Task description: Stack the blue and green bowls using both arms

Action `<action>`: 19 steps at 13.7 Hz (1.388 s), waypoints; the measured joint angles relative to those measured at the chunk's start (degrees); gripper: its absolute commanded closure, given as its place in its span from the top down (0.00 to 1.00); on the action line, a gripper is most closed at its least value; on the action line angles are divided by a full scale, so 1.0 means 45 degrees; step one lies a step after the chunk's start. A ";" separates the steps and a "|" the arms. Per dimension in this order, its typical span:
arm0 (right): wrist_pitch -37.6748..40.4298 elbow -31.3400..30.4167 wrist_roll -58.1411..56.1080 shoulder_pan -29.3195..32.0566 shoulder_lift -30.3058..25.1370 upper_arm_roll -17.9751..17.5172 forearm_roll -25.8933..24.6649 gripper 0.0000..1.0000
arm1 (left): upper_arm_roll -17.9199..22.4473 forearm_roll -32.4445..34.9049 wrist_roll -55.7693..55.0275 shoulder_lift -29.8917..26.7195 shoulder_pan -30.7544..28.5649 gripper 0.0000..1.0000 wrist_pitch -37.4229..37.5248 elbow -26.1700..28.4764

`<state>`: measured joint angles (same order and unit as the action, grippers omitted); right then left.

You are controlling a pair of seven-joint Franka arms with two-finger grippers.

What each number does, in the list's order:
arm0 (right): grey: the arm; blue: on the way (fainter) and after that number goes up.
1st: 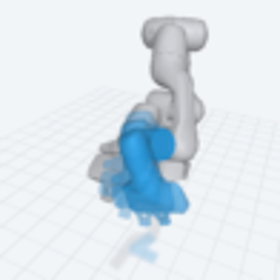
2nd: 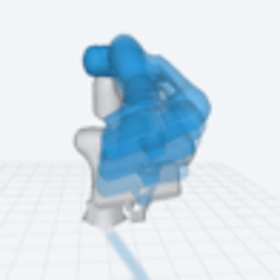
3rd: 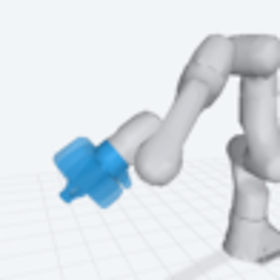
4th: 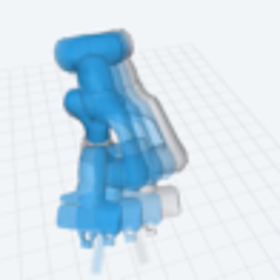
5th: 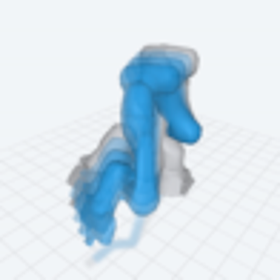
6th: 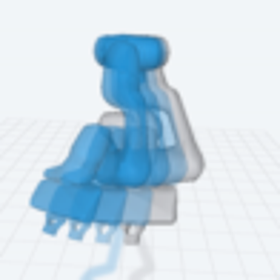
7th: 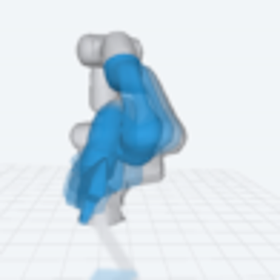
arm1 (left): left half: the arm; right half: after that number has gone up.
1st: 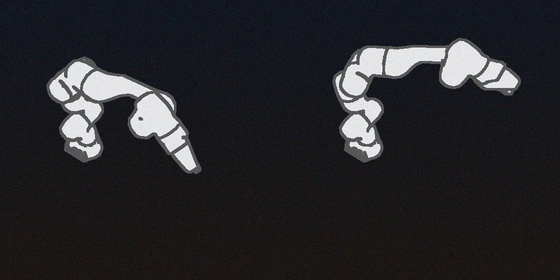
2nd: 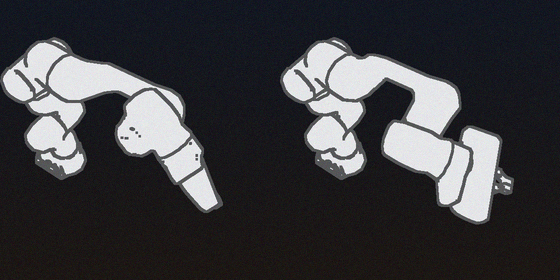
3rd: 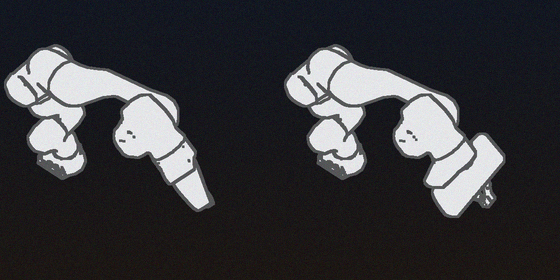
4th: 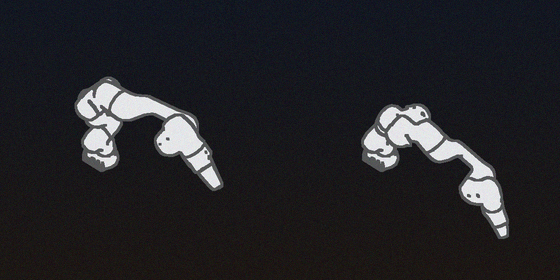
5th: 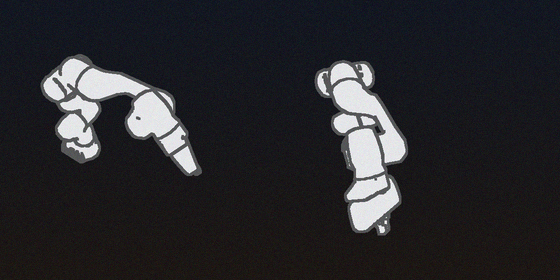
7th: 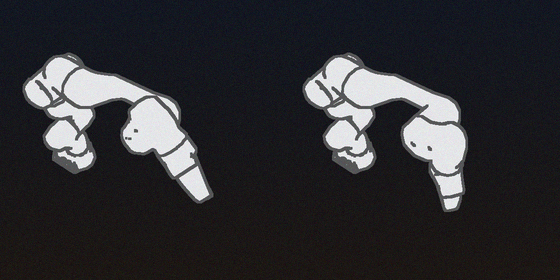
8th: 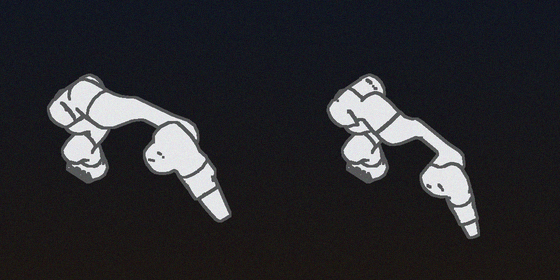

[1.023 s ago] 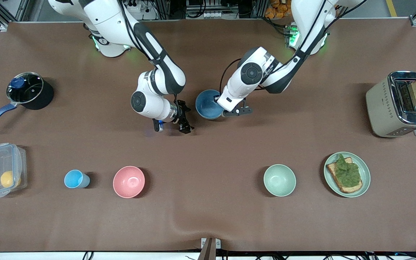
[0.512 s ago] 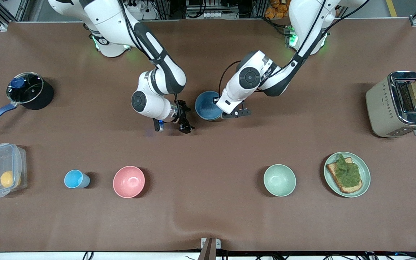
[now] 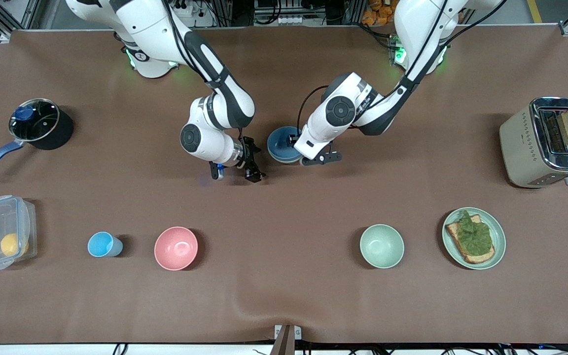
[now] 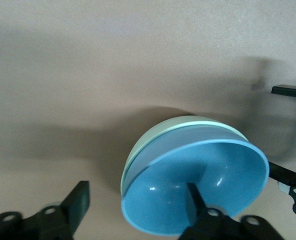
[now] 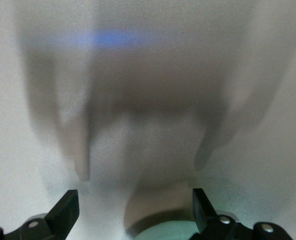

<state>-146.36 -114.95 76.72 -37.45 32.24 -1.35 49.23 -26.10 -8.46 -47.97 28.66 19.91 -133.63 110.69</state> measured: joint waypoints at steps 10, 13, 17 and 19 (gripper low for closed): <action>0.1636 -0.0221 -0.1941 0.0134 -0.0525 0.0435 -0.0067 1.00 | 0.0086 0.2322 -0.0076 -0.0802 -0.2634 1.00 0.4872 -0.3412; 0.3817 -0.0298 -0.2376 0.0318 -0.1392 0.1372 -0.0847 1.00 | 0.0089 0.3419 -0.0046 -0.1144 -0.3457 1.00 0.5064 -0.3428; 0.6538 -0.0321 -0.2459 0.0416 -0.2520 0.2773 -0.2548 1.00 | 0.0064 0.3776 0.1712 -0.1736 -0.5242 1.00 0.5692 -0.3517; 0.7662 -0.0171 -0.2504 0.0431 -0.2994 0.3332 -0.3384 1.00 | 0.0066 0.3776 0.2265 -0.2009 -0.5827 1.00 0.6114 -0.3737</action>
<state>-111.88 -115.71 65.45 -35.50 18.76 13.65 34.00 -25.80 8.53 -37.78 19.62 -6.31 -106.11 93.87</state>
